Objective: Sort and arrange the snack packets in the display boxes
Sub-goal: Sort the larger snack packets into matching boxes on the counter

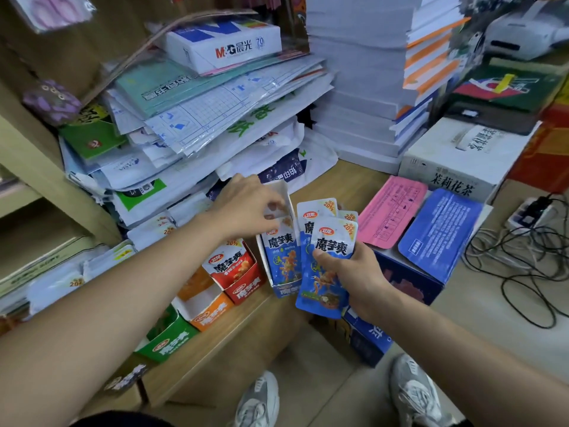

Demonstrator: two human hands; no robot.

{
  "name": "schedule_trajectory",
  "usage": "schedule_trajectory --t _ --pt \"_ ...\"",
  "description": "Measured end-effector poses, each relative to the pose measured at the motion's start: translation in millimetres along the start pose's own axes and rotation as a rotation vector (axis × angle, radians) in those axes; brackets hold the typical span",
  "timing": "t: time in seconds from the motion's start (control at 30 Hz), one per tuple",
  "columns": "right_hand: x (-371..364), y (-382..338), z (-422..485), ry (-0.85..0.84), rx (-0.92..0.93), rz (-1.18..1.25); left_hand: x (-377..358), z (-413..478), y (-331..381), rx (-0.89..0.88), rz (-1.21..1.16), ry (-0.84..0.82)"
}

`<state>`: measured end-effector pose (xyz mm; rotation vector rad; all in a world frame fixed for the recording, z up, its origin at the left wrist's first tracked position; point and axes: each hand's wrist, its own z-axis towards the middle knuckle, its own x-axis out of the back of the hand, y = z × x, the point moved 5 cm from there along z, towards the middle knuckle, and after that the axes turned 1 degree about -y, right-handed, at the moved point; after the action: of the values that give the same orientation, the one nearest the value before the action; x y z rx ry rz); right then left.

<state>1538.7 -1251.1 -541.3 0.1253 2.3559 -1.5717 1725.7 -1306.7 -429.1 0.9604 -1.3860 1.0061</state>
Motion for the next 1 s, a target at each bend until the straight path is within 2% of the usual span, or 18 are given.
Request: schedule_trajectory --t 0.07,0.17,0.27,0.4,0.5,0.63,0.7,0.83,0.9,1.0 --pt "-1 2 0 0.005 0.002 0.016 -11 4 3 0.052 0.074 -0.149" --pt "-3 1 -1 0.004 0.005 0.036 -25 10 3 0.077 0.17 -0.243" --pt "-4 1 1 0.001 -0.015 0.052 -29 14 3 0.097 0.221 -0.25" --pt "-2 -2 2 0.01 -0.028 0.071 -25 17 -1 0.102 0.194 -0.143" --pt "-1 -5 4 0.023 -0.057 0.122 -12 13 -7 0.107 0.022 -0.081" --pt "3 -13 6 0.04 -0.082 0.19 15 -1 -23 0.104 -0.386 -0.01" --pt "6 -20 6 0.057 -0.087 0.193 34 -8 -28 0.102 -0.487 0.103" --pt "11 -29 4 0.08 -0.058 0.18 76 -13 -34 0.145 -0.654 0.439" --pt "11 -32 4 0.089 -0.067 0.18 81 -9 -25 0.134 -0.776 0.405" --pt "5 -33 3 -0.004 -0.143 0.225 62 -1 1 0.1 -0.794 0.215"
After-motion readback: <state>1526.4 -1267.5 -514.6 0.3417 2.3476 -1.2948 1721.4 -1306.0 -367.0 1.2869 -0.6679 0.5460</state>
